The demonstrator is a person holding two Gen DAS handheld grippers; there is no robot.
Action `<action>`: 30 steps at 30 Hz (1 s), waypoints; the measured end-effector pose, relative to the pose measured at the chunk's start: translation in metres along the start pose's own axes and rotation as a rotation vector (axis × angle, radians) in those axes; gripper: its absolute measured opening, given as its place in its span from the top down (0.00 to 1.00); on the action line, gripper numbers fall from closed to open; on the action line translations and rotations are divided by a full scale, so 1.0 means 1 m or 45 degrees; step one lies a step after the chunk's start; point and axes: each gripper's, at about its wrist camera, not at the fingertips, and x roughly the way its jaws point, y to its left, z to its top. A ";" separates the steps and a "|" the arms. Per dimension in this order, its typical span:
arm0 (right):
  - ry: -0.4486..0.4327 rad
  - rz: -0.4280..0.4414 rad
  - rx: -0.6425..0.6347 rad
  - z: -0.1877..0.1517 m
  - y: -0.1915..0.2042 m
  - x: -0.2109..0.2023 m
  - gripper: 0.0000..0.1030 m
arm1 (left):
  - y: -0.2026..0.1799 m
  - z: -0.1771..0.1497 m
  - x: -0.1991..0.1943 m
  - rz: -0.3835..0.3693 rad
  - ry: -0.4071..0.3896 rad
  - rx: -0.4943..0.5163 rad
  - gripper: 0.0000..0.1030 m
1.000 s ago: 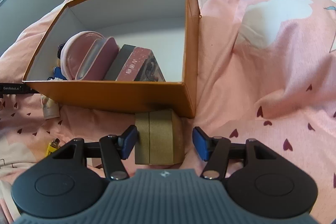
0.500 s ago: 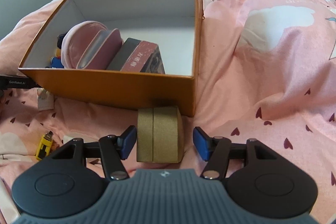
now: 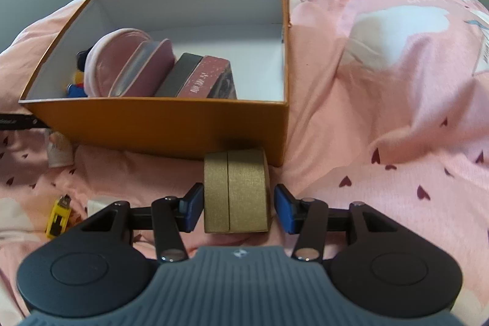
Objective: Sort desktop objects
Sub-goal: 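Grasp the Vaseline tube with the left gripper while the right grasps the gold box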
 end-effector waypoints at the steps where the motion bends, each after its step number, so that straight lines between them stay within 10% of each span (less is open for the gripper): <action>1: -0.009 -0.007 0.029 -0.001 0.001 0.000 0.51 | 0.003 0.000 0.002 -0.007 0.006 -0.033 0.77; 30: -0.062 0.003 0.179 -0.017 -0.008 0.004 0.52 | -0.009 -0.020 -0.029 0.002 -0.019 -0.119 0.80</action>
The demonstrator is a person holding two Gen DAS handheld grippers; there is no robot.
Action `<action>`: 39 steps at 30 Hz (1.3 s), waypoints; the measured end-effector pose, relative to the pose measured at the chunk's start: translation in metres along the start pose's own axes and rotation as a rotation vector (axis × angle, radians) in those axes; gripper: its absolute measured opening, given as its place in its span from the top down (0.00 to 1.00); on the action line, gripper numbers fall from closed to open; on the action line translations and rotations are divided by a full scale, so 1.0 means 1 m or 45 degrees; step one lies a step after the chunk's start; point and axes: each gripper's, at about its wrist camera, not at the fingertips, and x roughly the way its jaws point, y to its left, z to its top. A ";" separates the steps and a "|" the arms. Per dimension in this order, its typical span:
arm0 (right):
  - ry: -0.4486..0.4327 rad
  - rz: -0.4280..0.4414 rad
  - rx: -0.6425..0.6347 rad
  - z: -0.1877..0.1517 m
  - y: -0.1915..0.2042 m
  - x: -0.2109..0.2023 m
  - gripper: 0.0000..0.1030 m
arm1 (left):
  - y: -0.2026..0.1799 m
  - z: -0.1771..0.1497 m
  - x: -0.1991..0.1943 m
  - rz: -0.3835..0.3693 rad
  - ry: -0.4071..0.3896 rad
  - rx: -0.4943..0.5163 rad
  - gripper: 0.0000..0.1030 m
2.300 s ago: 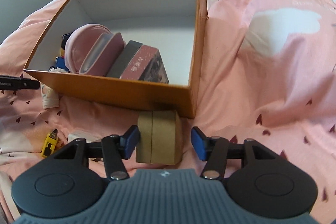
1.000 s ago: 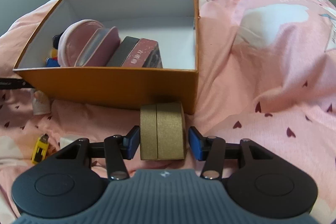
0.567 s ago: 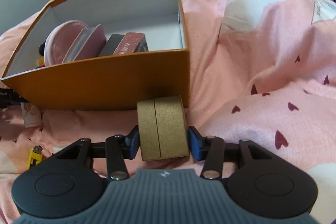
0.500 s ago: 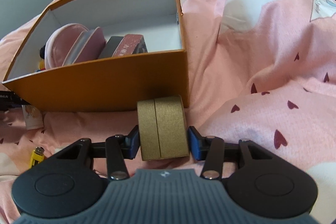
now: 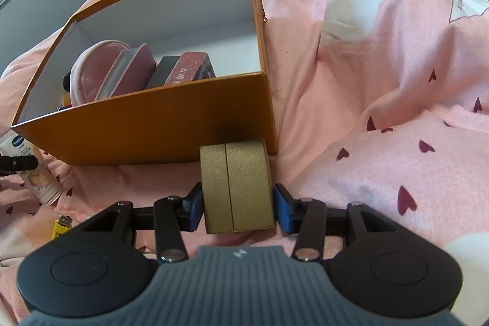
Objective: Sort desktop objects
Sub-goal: 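Grasp the Vaseline tube with the left gripper while the right grasps the gold box, then lift the gold box and lower it into the orange box with the right gripper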
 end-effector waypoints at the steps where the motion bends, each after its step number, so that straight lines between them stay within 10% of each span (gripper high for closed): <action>1: -0.001 0.004 0.003 -0.001 0.000 -0.002 0.52 | -0.004 -0.002 -0.004 0.004 -0.009 0.019 0.80; 39: -0.184 0.352 -0.032 0.079 0.005 -0.098 0.54 | -0.089 0.049 -0.106 -0.367 -0.310 0.202 0.80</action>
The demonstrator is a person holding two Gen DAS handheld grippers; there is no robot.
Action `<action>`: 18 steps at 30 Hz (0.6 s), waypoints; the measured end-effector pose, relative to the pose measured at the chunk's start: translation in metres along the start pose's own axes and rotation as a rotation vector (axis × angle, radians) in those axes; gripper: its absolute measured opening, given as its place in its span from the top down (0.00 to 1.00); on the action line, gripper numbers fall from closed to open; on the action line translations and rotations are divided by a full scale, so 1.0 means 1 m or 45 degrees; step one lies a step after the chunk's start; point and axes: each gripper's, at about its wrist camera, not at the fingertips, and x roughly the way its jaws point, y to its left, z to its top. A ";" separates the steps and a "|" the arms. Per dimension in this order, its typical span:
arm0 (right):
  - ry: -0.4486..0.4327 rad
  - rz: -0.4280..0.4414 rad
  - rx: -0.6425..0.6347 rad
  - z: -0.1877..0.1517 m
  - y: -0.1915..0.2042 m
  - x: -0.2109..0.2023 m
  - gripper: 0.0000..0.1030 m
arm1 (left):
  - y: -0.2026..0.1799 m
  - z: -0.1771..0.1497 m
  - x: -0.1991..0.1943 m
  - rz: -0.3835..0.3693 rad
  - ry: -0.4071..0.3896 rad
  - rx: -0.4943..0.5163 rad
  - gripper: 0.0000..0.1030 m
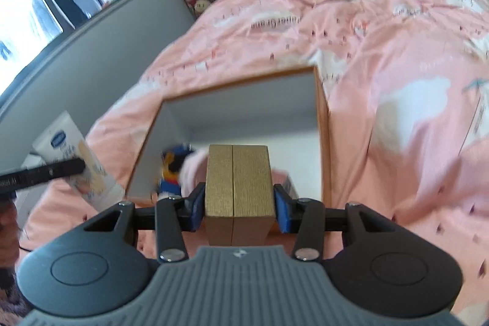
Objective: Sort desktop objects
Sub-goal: 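Lift the gold box and lower it into the orange box with the right gripper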
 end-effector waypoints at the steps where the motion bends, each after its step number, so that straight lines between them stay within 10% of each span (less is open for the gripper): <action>1: -0.017 -0.013 -0.008 0.005 0.001 -0.002 0.54 | 0.000 0.002 0.001 0.001 -0.007 0.001 0.80; 18: 0.051 -0.444 -0.347 0.015 0.016 0.066 0.54 | 0.012 0.010 0.023 0.023 -0.034 -0.043 0.80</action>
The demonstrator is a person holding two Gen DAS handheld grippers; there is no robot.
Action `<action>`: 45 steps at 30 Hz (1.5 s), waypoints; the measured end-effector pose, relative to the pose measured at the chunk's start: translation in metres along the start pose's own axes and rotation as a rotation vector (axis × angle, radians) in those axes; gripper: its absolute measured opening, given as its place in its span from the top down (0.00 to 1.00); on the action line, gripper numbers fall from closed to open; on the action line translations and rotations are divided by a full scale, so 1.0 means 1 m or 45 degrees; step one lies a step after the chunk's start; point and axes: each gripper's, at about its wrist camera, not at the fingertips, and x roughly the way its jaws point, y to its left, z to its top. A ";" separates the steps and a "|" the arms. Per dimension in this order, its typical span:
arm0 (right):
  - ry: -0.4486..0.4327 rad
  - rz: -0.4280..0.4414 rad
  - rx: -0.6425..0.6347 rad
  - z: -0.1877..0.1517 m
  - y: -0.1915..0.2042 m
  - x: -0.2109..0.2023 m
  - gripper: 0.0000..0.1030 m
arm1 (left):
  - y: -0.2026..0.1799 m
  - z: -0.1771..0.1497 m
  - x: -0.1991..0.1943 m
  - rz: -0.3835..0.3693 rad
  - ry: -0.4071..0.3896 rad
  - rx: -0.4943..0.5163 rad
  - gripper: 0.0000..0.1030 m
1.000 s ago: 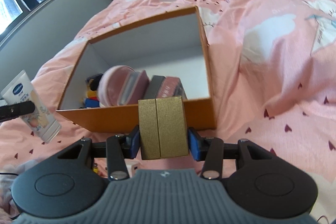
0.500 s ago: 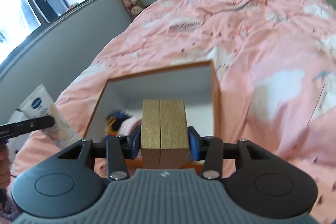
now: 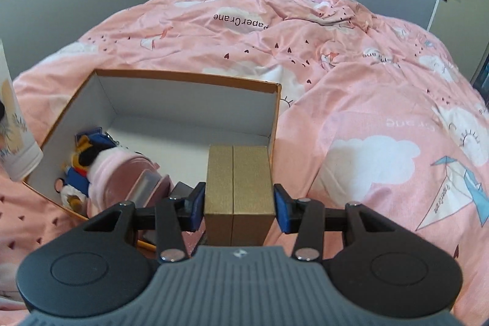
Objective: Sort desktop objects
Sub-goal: 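Lift the gold box and lower it into the orange box with the right gripper, then open the right gripper to release the gold box beside the dark red box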
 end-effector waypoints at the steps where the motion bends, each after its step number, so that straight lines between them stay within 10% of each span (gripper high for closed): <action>1: 0.004 -0.014 -0.019 0.000 0.003 0.002 0.54 | 0.000 0.000 0.000 -0.002 -0.003 -0.004 0.80; 16: 0.034 -0.370 -0.434 -0.015 0.072 0.039 0.54 | 0.014 -0.003 -0.005 -0.036 -0.031 -0.056 0.80; 28: 0.264 -0.017 0.038 0.003 0.003 0.042 0.53 | 0.016 -0.006 0.002 -0.057 -0.022 -0.077 0.80; 45: 0.511 0.167 -0.081 0.025 -0.002 0.045 0.45 | 0.017 -0.002 0.013 -0.030 0.014 -0.058 0.80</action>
